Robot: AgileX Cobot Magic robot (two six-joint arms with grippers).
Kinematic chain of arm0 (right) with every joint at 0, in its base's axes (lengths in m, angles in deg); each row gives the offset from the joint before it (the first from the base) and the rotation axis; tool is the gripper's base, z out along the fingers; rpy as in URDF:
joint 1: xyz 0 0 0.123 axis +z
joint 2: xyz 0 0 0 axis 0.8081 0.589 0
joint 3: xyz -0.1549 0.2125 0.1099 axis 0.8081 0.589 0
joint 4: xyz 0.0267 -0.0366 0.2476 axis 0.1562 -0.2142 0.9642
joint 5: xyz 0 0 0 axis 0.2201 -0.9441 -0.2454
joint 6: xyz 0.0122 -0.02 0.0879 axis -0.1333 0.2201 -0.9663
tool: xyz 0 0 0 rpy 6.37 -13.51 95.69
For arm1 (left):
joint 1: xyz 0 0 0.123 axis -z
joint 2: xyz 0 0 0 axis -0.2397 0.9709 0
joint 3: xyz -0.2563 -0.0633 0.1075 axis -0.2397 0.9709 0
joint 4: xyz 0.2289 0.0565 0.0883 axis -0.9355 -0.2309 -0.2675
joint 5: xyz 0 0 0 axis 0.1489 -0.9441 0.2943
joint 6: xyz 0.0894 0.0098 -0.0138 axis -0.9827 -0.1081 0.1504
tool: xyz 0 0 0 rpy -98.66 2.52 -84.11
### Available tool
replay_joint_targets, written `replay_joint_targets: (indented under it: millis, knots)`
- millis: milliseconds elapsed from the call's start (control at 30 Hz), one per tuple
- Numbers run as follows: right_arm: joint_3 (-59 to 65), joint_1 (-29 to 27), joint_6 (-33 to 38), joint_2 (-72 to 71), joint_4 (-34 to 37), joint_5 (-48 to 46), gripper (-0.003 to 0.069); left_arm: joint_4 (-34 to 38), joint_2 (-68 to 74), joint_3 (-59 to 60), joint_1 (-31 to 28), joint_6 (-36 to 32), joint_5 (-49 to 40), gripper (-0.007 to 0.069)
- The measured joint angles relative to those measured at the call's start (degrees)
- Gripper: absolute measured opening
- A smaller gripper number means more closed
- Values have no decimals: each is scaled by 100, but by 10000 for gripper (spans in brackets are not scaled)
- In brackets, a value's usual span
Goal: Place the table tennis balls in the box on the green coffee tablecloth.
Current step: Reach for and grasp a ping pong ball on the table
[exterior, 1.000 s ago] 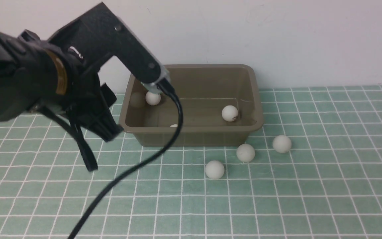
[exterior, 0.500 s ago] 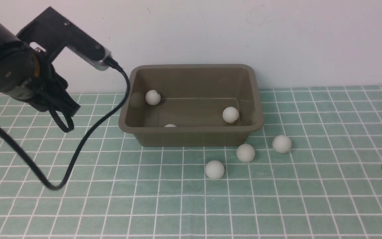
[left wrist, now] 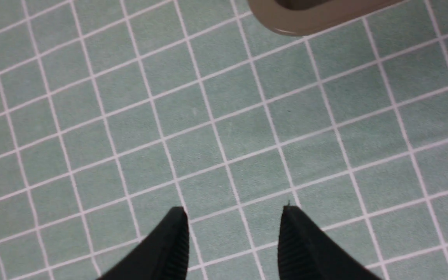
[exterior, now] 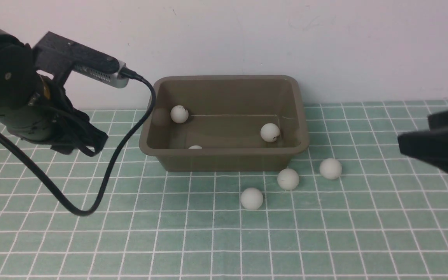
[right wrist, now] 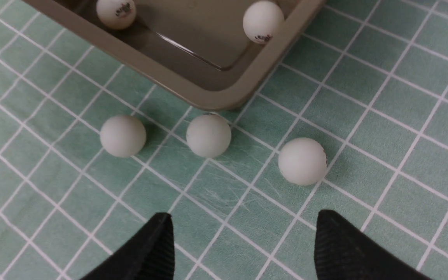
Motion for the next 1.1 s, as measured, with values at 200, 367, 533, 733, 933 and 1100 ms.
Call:
replay_joint_targets:
  millis: [200, 367, 533, 733, 933, 1100]
  knots:
    - [-579, 0, -5, 1081, -129, 0, 440, 42, 0, 0, 0, -30, 12, 288]
    - [-971, 0, -5, 1671, -285, 0, 440, 42, 0, 0, 0, -30, 83, 288]
    - [-1219, 18, -56, 2037, -339, 0, 440, -99, 0, 0, 0, -50, 238, 288]
    - [-1551, 261, -165, 2478, -617, 20, 441, -386, 0, 0, 0, -69, 318, 288]
    - [-1757, 599, -433, 2826, -1015, 52, 441, -653, 0, 0, 0, -63, 318, 288]
    - [-1922, 824, -849, 3144, -1503, 130, 441, -738, 0, 0, 0, -29, 318, 288]
